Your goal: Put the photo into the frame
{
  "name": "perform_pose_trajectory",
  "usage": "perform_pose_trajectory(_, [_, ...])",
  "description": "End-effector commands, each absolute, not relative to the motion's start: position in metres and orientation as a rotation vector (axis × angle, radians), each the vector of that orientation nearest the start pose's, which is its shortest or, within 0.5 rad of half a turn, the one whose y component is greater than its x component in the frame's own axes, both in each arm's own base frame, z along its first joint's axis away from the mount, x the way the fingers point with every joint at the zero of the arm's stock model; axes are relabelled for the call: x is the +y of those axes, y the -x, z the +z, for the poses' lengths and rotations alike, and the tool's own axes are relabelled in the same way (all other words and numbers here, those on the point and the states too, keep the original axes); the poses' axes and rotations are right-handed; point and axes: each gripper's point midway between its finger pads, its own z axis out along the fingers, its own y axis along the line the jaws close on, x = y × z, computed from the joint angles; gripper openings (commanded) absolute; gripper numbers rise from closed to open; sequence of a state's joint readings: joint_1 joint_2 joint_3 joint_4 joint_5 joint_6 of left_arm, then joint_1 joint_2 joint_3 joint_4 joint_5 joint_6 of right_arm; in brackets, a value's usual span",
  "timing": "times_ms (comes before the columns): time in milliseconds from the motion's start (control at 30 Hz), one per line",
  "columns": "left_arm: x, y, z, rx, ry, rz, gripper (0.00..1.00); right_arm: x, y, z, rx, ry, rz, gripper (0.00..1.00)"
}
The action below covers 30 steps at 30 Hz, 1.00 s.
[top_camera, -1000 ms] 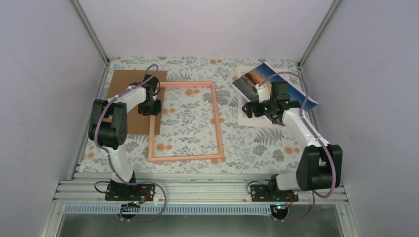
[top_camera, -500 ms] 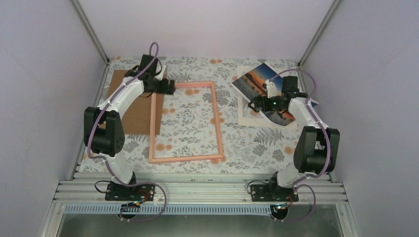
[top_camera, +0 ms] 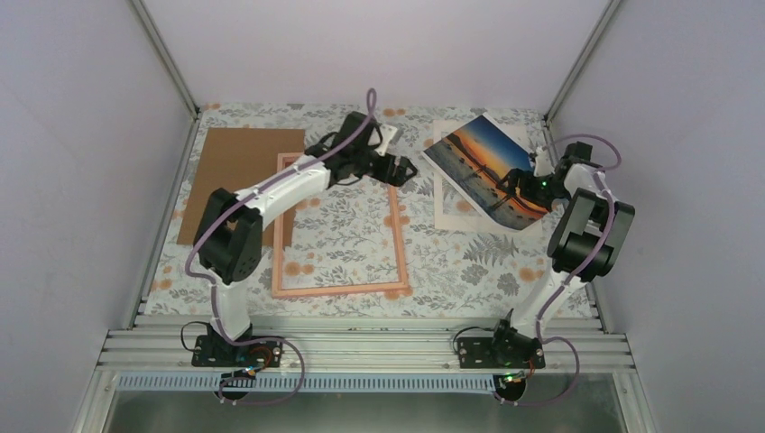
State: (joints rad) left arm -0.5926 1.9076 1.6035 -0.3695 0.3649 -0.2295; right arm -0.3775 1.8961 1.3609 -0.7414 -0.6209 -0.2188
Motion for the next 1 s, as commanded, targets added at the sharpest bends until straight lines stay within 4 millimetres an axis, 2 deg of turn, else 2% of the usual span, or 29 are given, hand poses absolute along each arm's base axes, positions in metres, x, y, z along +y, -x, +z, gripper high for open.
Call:
perform_pose_trajectory(0, [-0.396, -0.400, 0.190, 2.200, -0.619, -0.996, 1.00, -0.073, -0.416, 0.074, 2.618, -0.124, 0.702, 0.98])
perform_pose_trajectory(100, [-0.412, -0.391, 0.169, 2.231, -0.628, -1.008, 1.00, -0.075, -0.405, 0.044, 2.684, -0.198, 0.706, 0.98])
perform_pose_trajectory(267, [-0.422, -0.388, 0.134, 2.302, -0.600, -0.989, 1.00, -0.062, -0.366, 0.001, 2.812, -0.309, 0.782, 0.97])
perform_pose_trajectory(467, [-0.421, -0.386, 0.108, 2.393, -0.491, -1.020, 1.00, -0.042, -0.318, -0.022, 2.913, -0.412, 0.854, 0.97])
perform_pose_trajectory(567, [-0.423, -0.386, 0.098, 2.444, -0.419, -1.055, 1.00, -0.037, -0.301, -0.024, 2.944, -0.412, 0.851, 0.98])
perform_pose_trajectory(667, [-0.430, -0.392, 0.089, 2.481, -0.353, -1.074, 1.00, -0.042, -0.298, -0.023, 2.967, -0.382, 0.794, 0.97])
perform_pose_trajectory(833, [-0.439, -0.420, 0.088, 2.466, -0.334, -0.977, 1.00, -0.041, -0.297, -0.021, 3.004, -0.346, 0.802, 0.96])
perform_pose_trajectory(900, [-0.443, -0.431, 0.091, 2.450, -0.347, -0.943, 1.00, -0.042, -0.308, -0.008, 2.965, -0.287, 0.814, 0.96])
perform_pose_trajectory(967, [-0.449, -0.440, 0.090, 2.445, -0.349, -0.935, 1.00, -0.041, -0.327, 0.017, 2.858, -0.208, 0.826, 0.95])
